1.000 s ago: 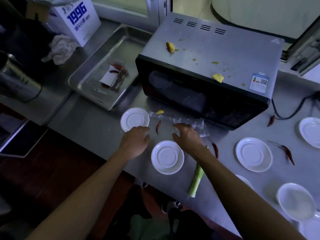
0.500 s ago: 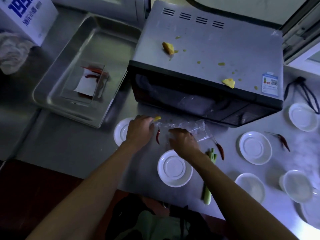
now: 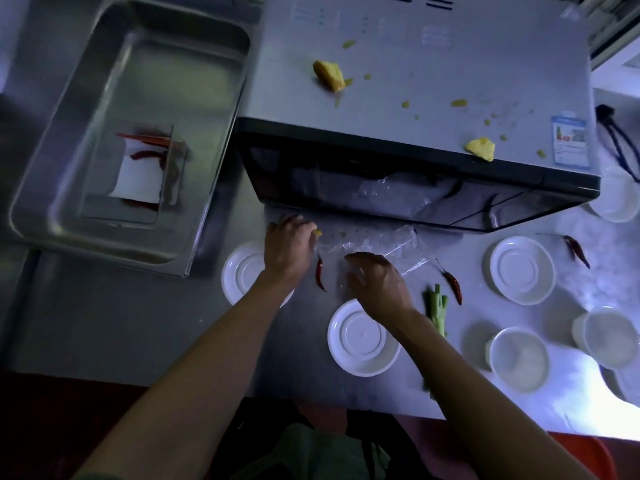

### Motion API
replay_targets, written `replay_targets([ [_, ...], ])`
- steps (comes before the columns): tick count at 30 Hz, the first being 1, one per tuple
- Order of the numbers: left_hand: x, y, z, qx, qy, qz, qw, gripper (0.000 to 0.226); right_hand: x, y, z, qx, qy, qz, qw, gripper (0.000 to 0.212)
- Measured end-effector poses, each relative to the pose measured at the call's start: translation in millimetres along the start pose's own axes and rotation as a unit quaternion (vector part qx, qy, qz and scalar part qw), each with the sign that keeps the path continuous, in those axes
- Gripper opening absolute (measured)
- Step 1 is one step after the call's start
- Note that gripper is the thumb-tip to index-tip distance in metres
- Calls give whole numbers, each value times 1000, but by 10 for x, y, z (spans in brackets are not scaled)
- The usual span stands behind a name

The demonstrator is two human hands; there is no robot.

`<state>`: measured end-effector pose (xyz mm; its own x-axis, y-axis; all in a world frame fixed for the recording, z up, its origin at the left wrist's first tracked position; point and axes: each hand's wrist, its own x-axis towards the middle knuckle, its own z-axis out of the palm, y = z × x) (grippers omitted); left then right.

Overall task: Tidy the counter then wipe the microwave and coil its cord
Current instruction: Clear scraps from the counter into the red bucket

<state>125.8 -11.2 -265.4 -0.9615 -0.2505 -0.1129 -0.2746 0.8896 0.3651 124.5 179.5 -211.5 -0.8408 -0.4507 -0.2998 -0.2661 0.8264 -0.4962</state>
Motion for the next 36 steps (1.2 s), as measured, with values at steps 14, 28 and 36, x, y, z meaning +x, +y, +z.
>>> replay_targets([
  [14, -33, 47, 34, 22, -2, -22, 1000, 5, 15, 68, -112, 34, 51, -49, 997, 32],
  [28, -272, 463, -460, -72, 99, 38, 992, 4, -210, 225, -672, 21, 87, -123, 988, 31],
  [36, -532, 1001, -721, -74, 147, 70, 984, 8, -457, 299, -1255, 25, 186, -211, 959, 33],
])
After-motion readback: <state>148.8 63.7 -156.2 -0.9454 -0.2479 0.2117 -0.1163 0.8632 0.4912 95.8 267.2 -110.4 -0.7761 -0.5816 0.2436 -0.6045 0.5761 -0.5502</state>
